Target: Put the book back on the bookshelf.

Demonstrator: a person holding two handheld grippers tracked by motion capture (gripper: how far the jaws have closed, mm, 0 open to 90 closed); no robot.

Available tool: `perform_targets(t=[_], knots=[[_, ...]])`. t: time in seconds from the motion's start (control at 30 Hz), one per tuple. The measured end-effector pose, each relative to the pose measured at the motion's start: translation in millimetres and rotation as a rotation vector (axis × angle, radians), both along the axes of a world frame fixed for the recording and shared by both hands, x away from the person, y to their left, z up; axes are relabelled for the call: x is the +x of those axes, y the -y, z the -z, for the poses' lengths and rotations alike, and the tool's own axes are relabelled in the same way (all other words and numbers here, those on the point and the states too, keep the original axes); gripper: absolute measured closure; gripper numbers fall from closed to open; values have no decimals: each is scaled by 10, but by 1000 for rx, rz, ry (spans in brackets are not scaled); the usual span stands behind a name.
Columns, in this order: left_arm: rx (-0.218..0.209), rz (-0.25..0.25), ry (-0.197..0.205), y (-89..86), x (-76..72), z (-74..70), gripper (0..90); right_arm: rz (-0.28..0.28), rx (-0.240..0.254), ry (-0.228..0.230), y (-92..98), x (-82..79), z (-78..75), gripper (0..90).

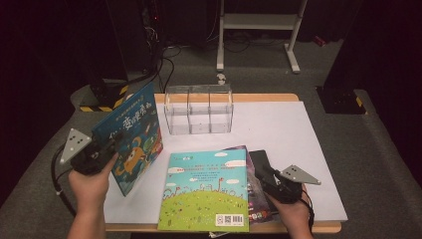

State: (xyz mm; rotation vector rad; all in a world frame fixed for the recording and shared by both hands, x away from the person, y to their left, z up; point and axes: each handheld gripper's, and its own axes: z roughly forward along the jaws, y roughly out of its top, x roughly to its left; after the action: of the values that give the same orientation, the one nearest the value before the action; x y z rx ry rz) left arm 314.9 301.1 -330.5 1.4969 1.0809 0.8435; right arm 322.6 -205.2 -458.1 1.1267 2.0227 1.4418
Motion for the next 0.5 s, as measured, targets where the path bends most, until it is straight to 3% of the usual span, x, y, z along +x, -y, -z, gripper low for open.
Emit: perform_targets(t=[0.1, 0.2, 0.5], knots=[[3, 3, -22, 78, 113, -91, 829, -8, -4, -3, 18, -7, 13, 591], [12, -3, -19, 178, 187, -158, 830, -12, 6, -4, 46, -18, 10, 595], [-37, -23, 30, 514, 527, -299, 829, -6, 28, 4, 115, -47, -21, 603]])
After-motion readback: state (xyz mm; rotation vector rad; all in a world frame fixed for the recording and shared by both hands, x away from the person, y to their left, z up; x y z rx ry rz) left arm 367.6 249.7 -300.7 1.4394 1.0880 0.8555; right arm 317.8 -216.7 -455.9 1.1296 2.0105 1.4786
